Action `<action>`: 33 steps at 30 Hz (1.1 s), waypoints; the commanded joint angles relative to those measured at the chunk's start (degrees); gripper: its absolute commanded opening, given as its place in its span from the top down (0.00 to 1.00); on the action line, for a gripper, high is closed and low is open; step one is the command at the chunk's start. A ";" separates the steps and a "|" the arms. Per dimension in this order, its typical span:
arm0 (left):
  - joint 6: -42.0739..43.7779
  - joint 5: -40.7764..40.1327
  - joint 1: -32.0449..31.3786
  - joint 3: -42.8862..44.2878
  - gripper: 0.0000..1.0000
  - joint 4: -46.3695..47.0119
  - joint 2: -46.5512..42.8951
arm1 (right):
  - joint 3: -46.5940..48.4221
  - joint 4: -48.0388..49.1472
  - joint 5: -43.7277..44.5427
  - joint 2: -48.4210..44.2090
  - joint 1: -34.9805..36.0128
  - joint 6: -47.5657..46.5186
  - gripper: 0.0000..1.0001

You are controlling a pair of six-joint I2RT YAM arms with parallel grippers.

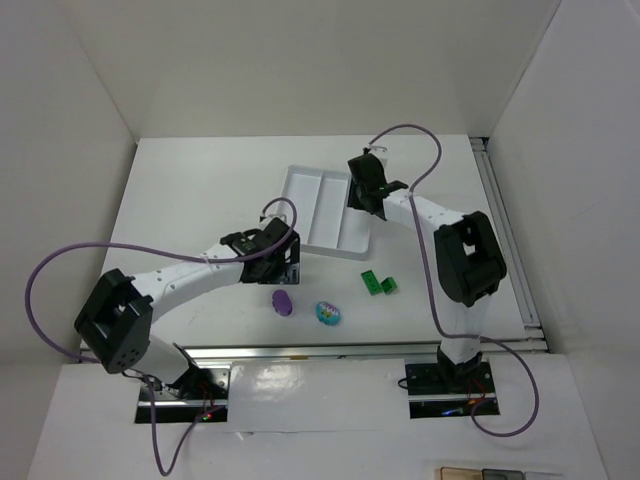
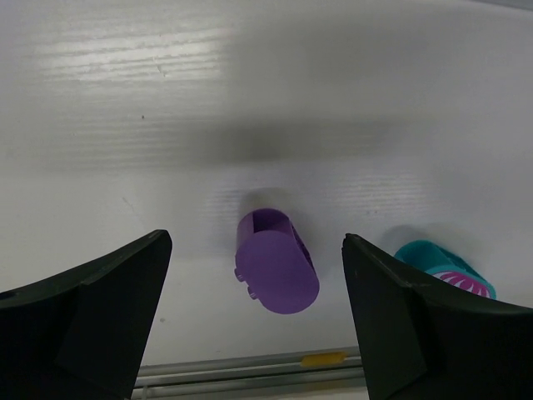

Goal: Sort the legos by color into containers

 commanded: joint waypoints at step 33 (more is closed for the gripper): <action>-21.66 2.27 -3.88 -9.00 0.47 5.43 2.66 | -7.96 -4.41 1.94 -17.46 -1.28 -3.05 0.11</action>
